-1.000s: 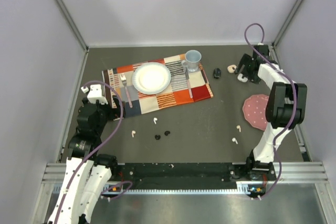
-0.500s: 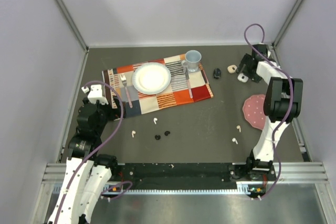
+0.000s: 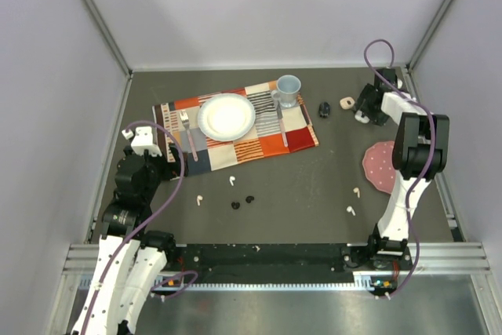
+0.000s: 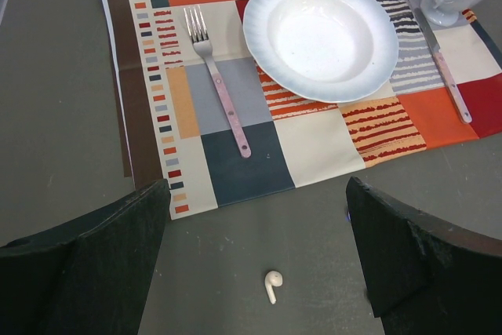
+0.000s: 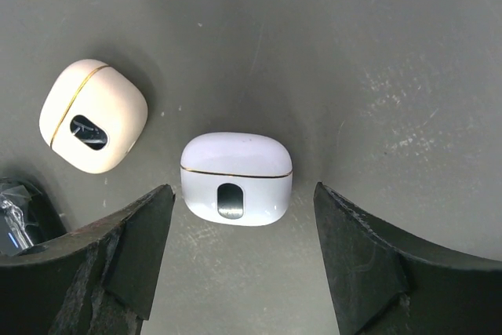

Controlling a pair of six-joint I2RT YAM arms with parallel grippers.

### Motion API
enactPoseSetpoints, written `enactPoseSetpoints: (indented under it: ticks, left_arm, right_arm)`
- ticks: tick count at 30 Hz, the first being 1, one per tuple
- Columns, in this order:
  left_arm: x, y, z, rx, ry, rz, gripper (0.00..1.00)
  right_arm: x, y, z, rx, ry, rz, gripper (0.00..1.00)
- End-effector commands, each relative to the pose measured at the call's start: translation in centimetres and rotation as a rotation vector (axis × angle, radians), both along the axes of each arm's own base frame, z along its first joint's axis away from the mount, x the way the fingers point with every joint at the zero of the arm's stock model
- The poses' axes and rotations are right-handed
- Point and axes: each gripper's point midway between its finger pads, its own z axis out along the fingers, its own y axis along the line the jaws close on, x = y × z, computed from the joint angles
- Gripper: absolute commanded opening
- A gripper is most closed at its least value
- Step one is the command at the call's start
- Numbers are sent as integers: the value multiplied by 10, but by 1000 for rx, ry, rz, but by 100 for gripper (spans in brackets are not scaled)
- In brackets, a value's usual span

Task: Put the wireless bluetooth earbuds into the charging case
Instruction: Pick up the charging case from the corner of the board.

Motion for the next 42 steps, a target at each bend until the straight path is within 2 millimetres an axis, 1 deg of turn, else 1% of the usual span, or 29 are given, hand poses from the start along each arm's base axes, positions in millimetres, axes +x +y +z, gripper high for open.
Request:
enactPoseSetpoints:
  ticks: [1, 3, 4, 6, 7, 9, 10, 14, 19, 20, 21, 22, 23, 24, 25, 28, 29, 30, 31, 33, 34, 35, 36, 37, 38, 39, 40, 41, 42]
  left_arm:
    - [4, -1, 8, -2, -35, -3, 99]
    - [4, 0, 8, -2, -35, -1, 99]
    - [4, -1, 8, -2, -35, -3, 99]
    - [5, -1, 7, -2, -33, -3, 99]
    - [4, -1, 8, -2, -36, -3, 99]
    - [4, -1, 8, -3, -36, -3, 99]
    - [4, -1, 8, -3, -36, -4, 99]
    - [4, -1, 8, -4, -37, -7, 99]
    - [4, -1, 8, -3, -37, -4, 99]
    - [4, -1, 8, -3, -38, -4, 99]
    - [4, -1, 9, -3, -39, -3, 99]
    - [4, -1, 9, -3, -39, -6, 99]
    - [4, -1, 8, -3, -37, -6, 99]
    - [4, -1, 9, -4, -39, -7, 99]
    - [4, -2, 9, -4, -39, -8, 99]
    - [4, -1, 9, -4, -39, -7, 99]
    - [4, -2, 9, -4, -39, -9, 99]
    - [4, -2, 9, -5, -42, -10, 99]
    - [4, -2, 9, -5, -39, -11, 99]
    - [4, -2, 9, -6, -39, -13, 99]
    - [3, -3, 9, -7, -40, -17, 99]
    - [4, -3, 9, -7, -40, -17, 99]
    - [4, -4, 8, -7, -38, -19, 99]
    - [3, -4, 10, -9, -44, -22, 99]
    - [3, -4, 10, -8, -44, -24, 99]
    - [4, -4, 9, -7, -45, -26, 99]
    - [4, -5, 9, -7, -45, -27, 99]
    - [4, -6, 9, -8, -48, -32, 99]
    - [3, -6, 10, -8, -49, -35, 99]
  right_arm:
    - [6, 0, 9, 29, -38, -2, 71]
    - [4, 5, 11, 45, -49, 10, 71]
    - [-1, 7, 6, 53, -43, 18, 71]
    - [-4, 12, 7, 71, -49, 31, 72]
    - [-7, 14, 5, 79, -44, 40, 72]
    - [-9, 19, 9, 78, -52, 66, 73]
    - [-12, 21, 7, 74, -49, 75, 73]
    - [-13, 31, 12, 33, -59, 154, 74]
    - [-23, 41, 16, -2, -56, 195, 75]
    - [-23, 42, 24, -26, -77, 218, 75]
    - [-23, 48, 26, -39, -83, 241, 75]
    - [-25, 45, 28, -68, -81, 258, 76]
    - [-24, 41, 35, -90, -94, 257, 77]
    - [-25, 48, 38, -108, -100, 274, 77]
    - [-25, 47, 41, -128, -104, 274, 77]
    - [-25, 37, 58, -178, -141, 241, 78]
    - [-25, 30, 61, -211, -144, 216, 78]
    - [-23, 26, 68, -229, -165, 203, 79]
    - [-22, 22, 71, -249, -170, 203, 80]
    - [-12, 17, 73, -276, -185, 226, 80]
    - [-5, 18, 75, -317, -204, 295, 80]
    - [2, 33, 75, -288, -241, 402, 79]
    - [4, 46, 71, -282, -263, 521, 79]
    - [9, 52, 69, -308, -287, 618, 80]
    - [11, 45, 68, -340, -281, 607, 80]
    - [12, 44, 66, -360, -276, 635, 82]
    - [13, 43, 60, -412, -263, 713, 84]
    - [12, 47, 56, -424, -259, 789, 85]
    - [11, 46, 53, -450, -249, 823, 86]
